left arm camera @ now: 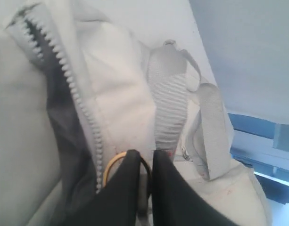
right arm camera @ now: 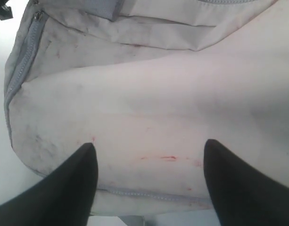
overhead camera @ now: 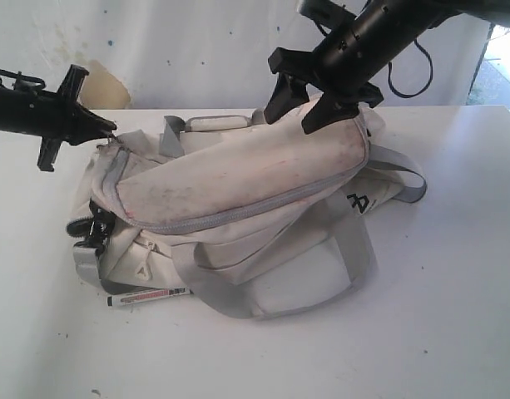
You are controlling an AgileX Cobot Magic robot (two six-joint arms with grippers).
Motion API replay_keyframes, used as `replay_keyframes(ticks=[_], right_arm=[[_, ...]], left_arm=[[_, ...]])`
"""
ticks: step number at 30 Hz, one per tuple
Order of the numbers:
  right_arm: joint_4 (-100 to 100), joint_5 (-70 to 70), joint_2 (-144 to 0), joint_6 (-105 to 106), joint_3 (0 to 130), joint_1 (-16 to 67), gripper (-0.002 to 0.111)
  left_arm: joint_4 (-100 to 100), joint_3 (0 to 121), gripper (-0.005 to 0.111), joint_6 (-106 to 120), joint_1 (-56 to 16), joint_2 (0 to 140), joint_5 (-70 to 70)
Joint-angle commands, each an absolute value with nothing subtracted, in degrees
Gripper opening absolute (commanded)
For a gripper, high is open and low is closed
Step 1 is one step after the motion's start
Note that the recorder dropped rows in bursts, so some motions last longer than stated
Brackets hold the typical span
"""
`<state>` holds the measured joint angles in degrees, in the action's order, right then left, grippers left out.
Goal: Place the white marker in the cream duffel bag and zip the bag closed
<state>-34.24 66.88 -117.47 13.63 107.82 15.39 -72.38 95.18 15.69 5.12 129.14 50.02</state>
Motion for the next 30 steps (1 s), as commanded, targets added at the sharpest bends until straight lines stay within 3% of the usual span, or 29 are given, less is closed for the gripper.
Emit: replay_keyframes(ticks=[1, 5, 12, 18, 19, 21, 22, 26, 28, 30], right_arm=[[-34.03, 67.13, -116.73, 14.38, 107.94, 15.37, 0.060], [-34.03, 67.13, -116.73, 14.38, 107.94, 15.37, 0.060], [-33.02, 67.59, -116.73, 14.38, 107.94, 15.37, 0.060], [-33.14, 67.30, -116.73, 12.16, 107.94, 15.37, 0.060], [-33.14, 66.88, -116.73, 11.98, 107.94, 15.37, 0.060], [-33.14, 66.63, -116.73, 11.31, 107.94, 15.37, 0.060], [-33.14, 66.63, -116.73, 11.31, 107.94, 15.37, 0.060], [-33.14, 66.63, -116.73, 11.31, 107.94, 15.37, 0.060], [-33.14, 66.63, -116.73, 11.31, 107.94, 15.37, 0.060], [-33.14, 66.63, -116.73, 11.31, 107.94, 15.37, 0.060]], left_arm=[[-75.36, 95.40, 0.000, 28.53, 5.57, 125.13, 47.62], [-77.93, 95.40, 0.000, 43.23, 5.57, 122.33, 49.34], [-75.87, 95.40, 0.000, 78.67, 5.11, 118.66, 69.96], [-62.40, 95.40, 0.001, 79.03, 1.47, 118.39, 69.96], [-62.40, 95.40, 0.007, 79.41, 0.81, 118.39, 69.96], [-62.40, 95.40, 0.032, 79.68, -0.49, 118.39, 69.96], [-61.99, 95.40, 0.051, 79.68, -0.68, 118.39, 69.96], [-60.98, 95.40, 0.093, 79.68, -0.68, 118.39, 69.96], [-60.83, 95.40, 0.099, 79.57, -0.68, 118.39, 69.96], [-62.15, 95.40, 0.097, 78.85, -0.68, 118.39, 69.96]])
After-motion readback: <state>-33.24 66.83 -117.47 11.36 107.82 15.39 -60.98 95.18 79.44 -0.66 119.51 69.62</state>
